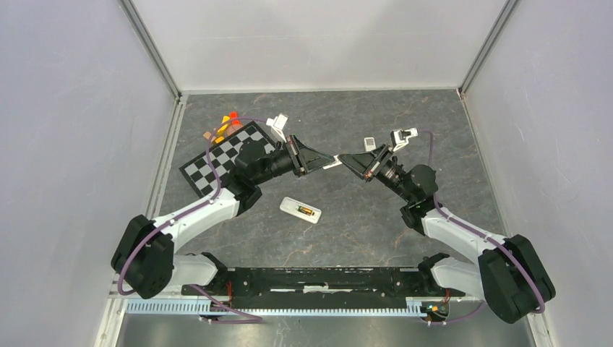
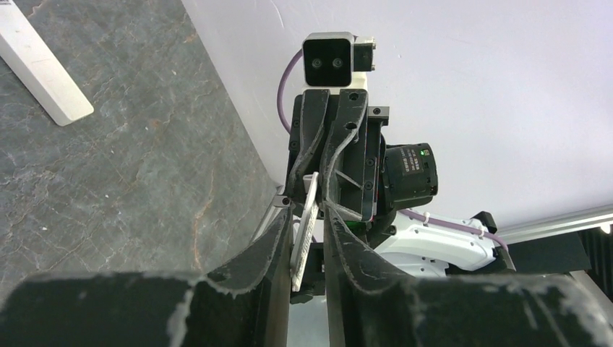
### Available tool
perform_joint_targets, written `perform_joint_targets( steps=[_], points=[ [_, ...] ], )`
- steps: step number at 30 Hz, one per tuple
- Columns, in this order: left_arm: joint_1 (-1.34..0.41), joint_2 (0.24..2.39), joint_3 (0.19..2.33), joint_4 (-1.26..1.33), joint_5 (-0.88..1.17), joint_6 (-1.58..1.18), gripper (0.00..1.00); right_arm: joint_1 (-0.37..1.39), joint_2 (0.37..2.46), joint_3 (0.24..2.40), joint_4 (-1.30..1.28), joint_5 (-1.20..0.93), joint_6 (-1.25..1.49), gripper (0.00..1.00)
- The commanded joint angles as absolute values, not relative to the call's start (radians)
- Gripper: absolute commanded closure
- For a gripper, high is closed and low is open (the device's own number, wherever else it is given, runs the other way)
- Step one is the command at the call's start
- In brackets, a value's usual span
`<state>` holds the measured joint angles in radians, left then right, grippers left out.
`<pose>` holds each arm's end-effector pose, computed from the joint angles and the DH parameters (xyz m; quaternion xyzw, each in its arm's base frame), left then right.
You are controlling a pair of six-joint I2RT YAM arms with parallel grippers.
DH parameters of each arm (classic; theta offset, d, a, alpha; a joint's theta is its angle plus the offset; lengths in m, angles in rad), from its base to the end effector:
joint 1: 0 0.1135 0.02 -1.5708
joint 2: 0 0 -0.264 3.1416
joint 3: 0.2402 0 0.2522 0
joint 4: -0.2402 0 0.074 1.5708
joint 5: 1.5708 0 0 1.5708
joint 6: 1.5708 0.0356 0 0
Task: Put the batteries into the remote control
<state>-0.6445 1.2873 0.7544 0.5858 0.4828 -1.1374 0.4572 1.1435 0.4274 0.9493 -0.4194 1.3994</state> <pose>0.2243 -0.1893 0.2998 0.0052 0.6903 -0.6513 0.3150 0.2075 0.1182 0.2628 0.1297 0.6145 0.6917 0.3565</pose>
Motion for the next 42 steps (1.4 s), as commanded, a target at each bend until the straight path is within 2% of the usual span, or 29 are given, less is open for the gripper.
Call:
perform_joint_targets(
  steps=[1,4,5,6,7,9,10,12,14,19,25,26,27,30,42],
  points=[
    [-0.635,1.246,0.793,0.573,0.533,-1.143,0.74,0.456,1.152,0.429,0.995,-0.406,1.368,1.00],
    [-0.634,1.251,0.796,0.561,0.548,-1.121,0.93,0.456,1.158,0.428,0.996,-0.410,1.367,1.00],
    [-0.634,1.252,0.798,0.557,0.552,-1.112,0.98,0.455,1.160,0.428,0.995,-0.414,1.365,0.99],
    [-0.631,1.252,0.800,0.550,0.557,-1.096,0.98,0.455,1.160,0.428,0.994,-0.421,1.359,0.97],
    [-0.629,1.251,0.804,0.539,0.562,-1.077,0.98,0.454,1.160,0.428,0.995,-0.435,1.342,0.87],
    [-0.616,1.251,0.822,0.485,0.591,-1.007,0.98,0.451,1.154,0.433,0.997,-0.473,1.252,0.52],
    [-0.609,1.251,0.834,0.450,0.613,-0.971,0.98,0.450,1.143,0.437,0.958,-0.476,1.191,0.42],
    [-0.591,1.254,0.856,0.364,0.672,-0.885,0.98,0.441,1.116,0.450,0.831,-0.471,1.020,0.29],
    [-0.569,1.252,0.871,0.277,0.724,-0.803,0.98,0.427,1.094,0.465,0.748,-0.517,0.897,0.26],
    [-0.560,1.290,0.947,0.118,0.854,-0.667,0.98,0.418,1.068,0.528,0.582,-0.692,0.654,0.26],
    [-0.560,1.322,0.981,0.055,0.909,-0.613,0.98,0.418,1.046,0.555,0.548,-0.786,0.614,0.30],
    [-0.560,1.323,0.984,0.051,0.913,-0.612,0.98,0.418,1.050,0.557,0.551,-0.788,0.635,0.33],
    [-0.560,1.328,0.989,0.048,0.930,-0.604,0.98,0.418,1.083,0.546,0.664,-0.832,0.775,0.44],
    [-0.560,1.327,0.989,0.045,0.925,-0.599,0.98,0.419,1.104,0.510,0.799,-0.853,0.902,0.49],
    [-0.560,1.334,0.988,0.054,0.928,-0.607,0.98,0.432,1.120,0.545,0.577,-0.820,0.788,0.44]
  ],
)
